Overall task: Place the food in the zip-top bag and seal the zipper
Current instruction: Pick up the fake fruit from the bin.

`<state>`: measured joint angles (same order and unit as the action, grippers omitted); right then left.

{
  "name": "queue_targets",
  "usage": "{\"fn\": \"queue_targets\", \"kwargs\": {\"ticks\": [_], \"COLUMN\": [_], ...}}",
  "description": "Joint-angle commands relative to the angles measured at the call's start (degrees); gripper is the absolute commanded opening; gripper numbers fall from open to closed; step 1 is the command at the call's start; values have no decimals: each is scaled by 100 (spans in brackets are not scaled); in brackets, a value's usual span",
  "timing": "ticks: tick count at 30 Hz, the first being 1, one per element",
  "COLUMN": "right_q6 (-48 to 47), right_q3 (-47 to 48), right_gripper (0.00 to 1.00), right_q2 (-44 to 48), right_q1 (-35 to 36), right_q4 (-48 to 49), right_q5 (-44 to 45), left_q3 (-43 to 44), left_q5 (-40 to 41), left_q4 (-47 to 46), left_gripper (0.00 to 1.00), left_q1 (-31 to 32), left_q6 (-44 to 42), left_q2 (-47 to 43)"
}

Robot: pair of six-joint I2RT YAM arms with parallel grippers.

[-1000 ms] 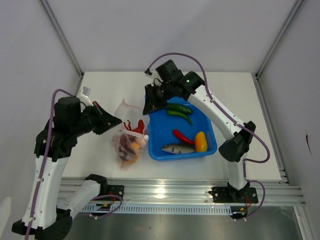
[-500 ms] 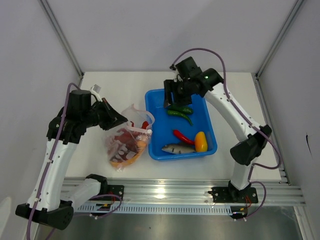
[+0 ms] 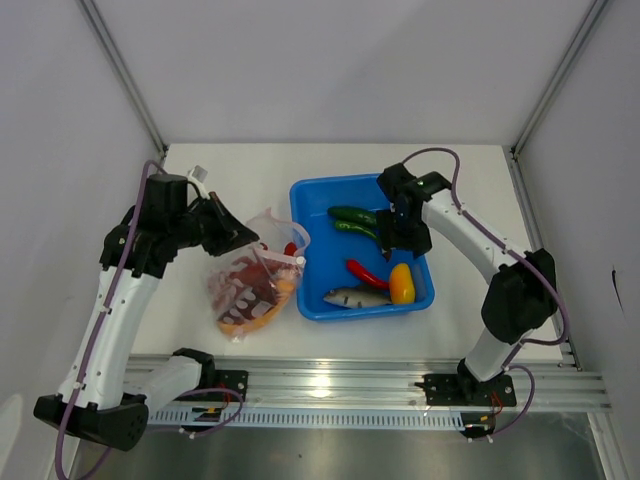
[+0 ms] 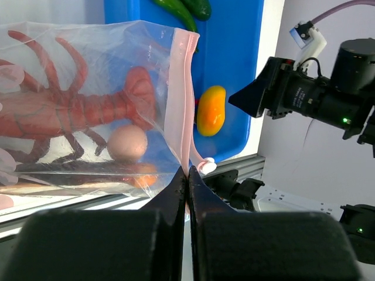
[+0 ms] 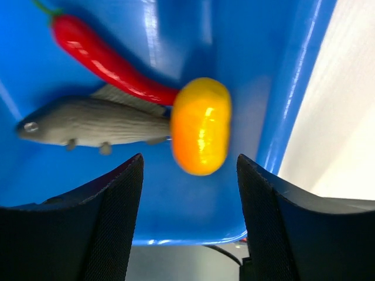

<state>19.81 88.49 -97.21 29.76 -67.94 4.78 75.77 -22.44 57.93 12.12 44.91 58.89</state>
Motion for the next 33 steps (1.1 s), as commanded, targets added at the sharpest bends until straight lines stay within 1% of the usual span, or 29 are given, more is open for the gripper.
{"fn": "queue_targets", "kwargs": {"ticks": [1, 8, 16, 22, 26, 28, 29, 31, 32, 33], "right_q6": [-162, -180, 136, 277, 321, 313, 304, 269, 269, 260], "right_q3": [-103, -569, -736, -894, -1070, -1062, -1044, -983, -913, -860], "right_gripper": [67, 67, 67, 67, 62, 56, 51, 46, 40, 38], "right_q2": [36, -263, -808, -1028, -1168, -1204, -1239, -1256, -1300, -1292], "right_q1": [12, 109, 478, 750, 821, 812, 821, 812, 812, 812], "right_q4": [255, 606, 668, 668, 835, 861, 879, 906, 879, 844], "right_q5": [559, 691, 981, 1201, 1201, 1219, 1236, 1228, 1236, 1271], "left_q3": [210, 202, 289, 246, 219, 193, 184, 167, 149, 158], "left_q5": [-208, -253, -270, -244, -226, -235, -235, -235, -235, -235], "left_q4": [-300, -353, -318, -274, -274, -274, -274, -274, -282, -282], "left_gripper": [1, 1, 0, 1, 0, 0, 1, 1, 1, 0], "left_q1": [-43, -43, -43, -34, -43, -43, -43, -43, -34, -43], "left_q6": [-96, -34, -26, -52, -52, -61, -61, -61, -61, -70], "left_q2": [-36, -36, -18, -36, -62, -71, -71, -89, -97, -89]}}
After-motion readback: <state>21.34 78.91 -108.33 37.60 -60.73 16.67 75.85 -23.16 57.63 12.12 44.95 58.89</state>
